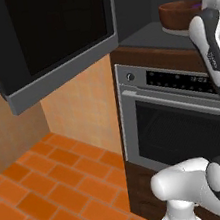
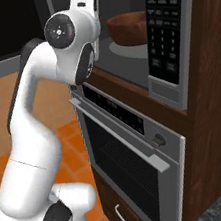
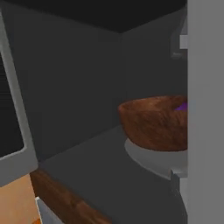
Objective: Pick the eggplant from the sink and place it in the bowl. Then pick the bowl and place it in the microwave. Then close the microwave door and press the start button.
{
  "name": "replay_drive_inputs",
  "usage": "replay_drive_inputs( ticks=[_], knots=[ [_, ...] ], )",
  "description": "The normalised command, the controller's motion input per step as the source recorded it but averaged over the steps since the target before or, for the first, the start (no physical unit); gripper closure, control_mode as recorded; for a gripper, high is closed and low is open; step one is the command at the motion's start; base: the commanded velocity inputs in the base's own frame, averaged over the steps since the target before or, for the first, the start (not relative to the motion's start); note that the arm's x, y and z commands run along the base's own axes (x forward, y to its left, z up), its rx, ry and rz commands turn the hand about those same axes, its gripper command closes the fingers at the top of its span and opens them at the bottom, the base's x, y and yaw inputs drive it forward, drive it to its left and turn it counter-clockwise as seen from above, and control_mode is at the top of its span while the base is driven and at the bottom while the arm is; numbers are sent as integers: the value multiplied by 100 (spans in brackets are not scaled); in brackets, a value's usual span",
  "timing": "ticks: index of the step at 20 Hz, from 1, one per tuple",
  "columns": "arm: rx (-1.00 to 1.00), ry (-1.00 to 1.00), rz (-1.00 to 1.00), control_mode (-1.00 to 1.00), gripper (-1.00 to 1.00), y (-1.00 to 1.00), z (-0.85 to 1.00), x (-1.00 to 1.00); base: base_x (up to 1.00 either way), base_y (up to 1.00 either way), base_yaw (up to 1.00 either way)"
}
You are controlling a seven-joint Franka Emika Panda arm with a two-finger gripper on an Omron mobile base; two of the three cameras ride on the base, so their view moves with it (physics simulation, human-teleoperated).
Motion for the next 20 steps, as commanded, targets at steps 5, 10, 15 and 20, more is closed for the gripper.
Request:
replay_drive_inputs(
  ticks=[5,10,15,20],
  knots=[
    [-12,-30,3,-100,-100,75,5,-100,0,0,0],
    [-5,-35,0,-100,-100,98,-1,-100,0,0,0],
    [0,-7,0,-100,-100,94,0,-100,0,0,0],
    [1,0,0,-100,-100,94,0,-100,0,0,0]
  ],
)
